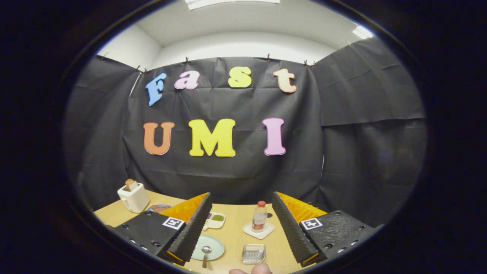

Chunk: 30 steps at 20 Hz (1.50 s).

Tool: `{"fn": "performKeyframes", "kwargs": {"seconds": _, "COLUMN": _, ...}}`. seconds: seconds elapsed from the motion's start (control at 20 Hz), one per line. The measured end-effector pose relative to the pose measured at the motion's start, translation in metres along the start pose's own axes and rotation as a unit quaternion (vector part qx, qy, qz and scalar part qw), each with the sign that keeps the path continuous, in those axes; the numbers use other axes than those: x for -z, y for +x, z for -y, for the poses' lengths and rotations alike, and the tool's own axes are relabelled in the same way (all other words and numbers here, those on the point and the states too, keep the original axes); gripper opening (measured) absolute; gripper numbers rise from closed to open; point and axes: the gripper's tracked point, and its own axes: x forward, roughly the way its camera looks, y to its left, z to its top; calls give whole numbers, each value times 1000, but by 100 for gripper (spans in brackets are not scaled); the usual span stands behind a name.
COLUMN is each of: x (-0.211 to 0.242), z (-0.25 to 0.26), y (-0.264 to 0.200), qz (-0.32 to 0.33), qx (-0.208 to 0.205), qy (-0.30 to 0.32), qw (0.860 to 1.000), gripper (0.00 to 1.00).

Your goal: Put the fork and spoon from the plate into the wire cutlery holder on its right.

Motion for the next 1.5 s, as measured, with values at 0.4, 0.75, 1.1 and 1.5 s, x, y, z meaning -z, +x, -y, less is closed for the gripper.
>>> {"fn": "performKeyframes", "kwargs": {"seconds": 0.4, "x": 4, "z": -13, "y": 6, "qz": -32, "qx": -26, "qy": -17, "qw": 999, "gripper": 95}}
{"fn": "performKeyframes", "kwargs": {"seconds": 0.75, "x": 55, "z": -47, "y": 28, "qz": -123, "qx": -69, "qy": -39, "qw": 989, "gripper": 95}}
{"fn": "performKeyframes", "kwargs": {"seconds": 1.1, "x": 143, "z": -91, "y": 37, "qz": -292, "qx": -124, "qy": -59, "qw": 946, "gripper": 95}}
{"fn": "performKeyframes", "kwargs": {"seconds": 1.5, "x": 253, "z": -116, "y": 8, "qz": -482, "qx": -131, "qy": -49, "qw": 865, "gripper": 95}}
